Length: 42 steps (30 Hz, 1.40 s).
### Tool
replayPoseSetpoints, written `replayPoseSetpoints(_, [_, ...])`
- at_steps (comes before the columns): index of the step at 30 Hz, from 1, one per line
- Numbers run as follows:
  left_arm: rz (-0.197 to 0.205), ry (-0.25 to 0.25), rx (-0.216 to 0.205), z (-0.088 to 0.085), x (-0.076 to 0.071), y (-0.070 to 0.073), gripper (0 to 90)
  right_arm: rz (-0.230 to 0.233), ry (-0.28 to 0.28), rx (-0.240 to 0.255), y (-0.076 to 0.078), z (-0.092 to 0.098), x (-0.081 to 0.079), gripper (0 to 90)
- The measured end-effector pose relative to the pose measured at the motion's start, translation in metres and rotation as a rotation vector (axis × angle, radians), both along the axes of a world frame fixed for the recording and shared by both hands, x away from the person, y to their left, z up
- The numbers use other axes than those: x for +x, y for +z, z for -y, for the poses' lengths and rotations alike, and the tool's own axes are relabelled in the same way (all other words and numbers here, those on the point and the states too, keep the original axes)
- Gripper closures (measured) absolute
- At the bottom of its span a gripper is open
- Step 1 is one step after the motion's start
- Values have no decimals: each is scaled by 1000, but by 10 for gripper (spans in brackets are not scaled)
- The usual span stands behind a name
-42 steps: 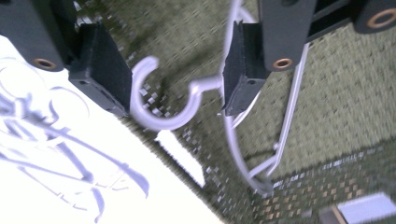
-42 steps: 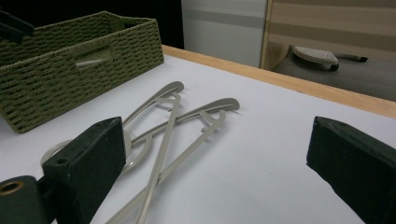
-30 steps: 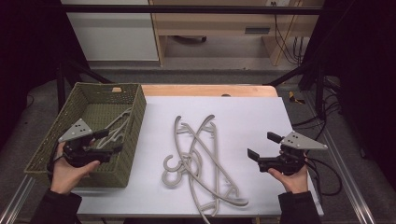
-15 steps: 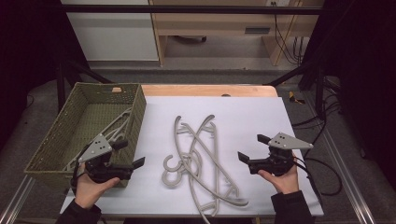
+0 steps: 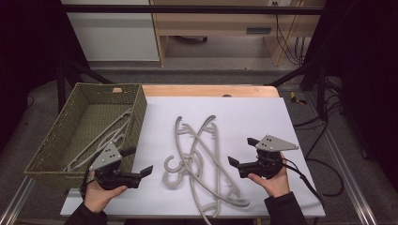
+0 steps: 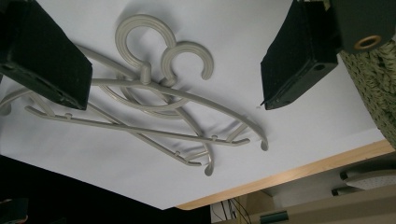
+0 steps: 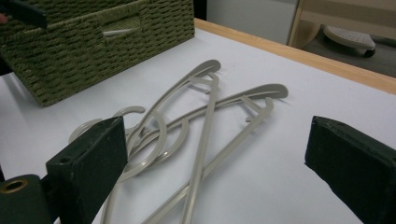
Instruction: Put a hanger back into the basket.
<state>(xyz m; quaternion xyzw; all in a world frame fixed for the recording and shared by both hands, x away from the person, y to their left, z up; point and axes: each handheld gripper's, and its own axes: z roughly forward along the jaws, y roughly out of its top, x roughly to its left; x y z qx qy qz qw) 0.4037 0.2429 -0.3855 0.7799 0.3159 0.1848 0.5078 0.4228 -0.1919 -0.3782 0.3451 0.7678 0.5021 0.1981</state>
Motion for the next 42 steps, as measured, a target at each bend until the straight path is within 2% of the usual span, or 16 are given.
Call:
replayPoseSetpoints(10, [4,-21,2,-1,-1,3,80,-51,51,-80,3,-34,-5,93])
replayPoseSetpoints(15, [-5,-28,16,-1,0,2,77,-99,77,-166,1,-50,-3,106])
replayPoseSetpoints(19, [-11,-29,20,-2,1,1,73,-145,106,-257,-4,-66,0,120])
replayPoseSetpoints(25, [-15,-36,26,-2,1,2,70,-181,145,-351,-11,-88,3,168])
replayPoseSetpoints(36, [-12,-45,29,-6,1,4,68,-274,196,-442,-19,-120,14,283])
replayPoseSetpoints(42, [-12,-45,26,-9,2,6,68,-330,220,-470,-27,-134,19,397])
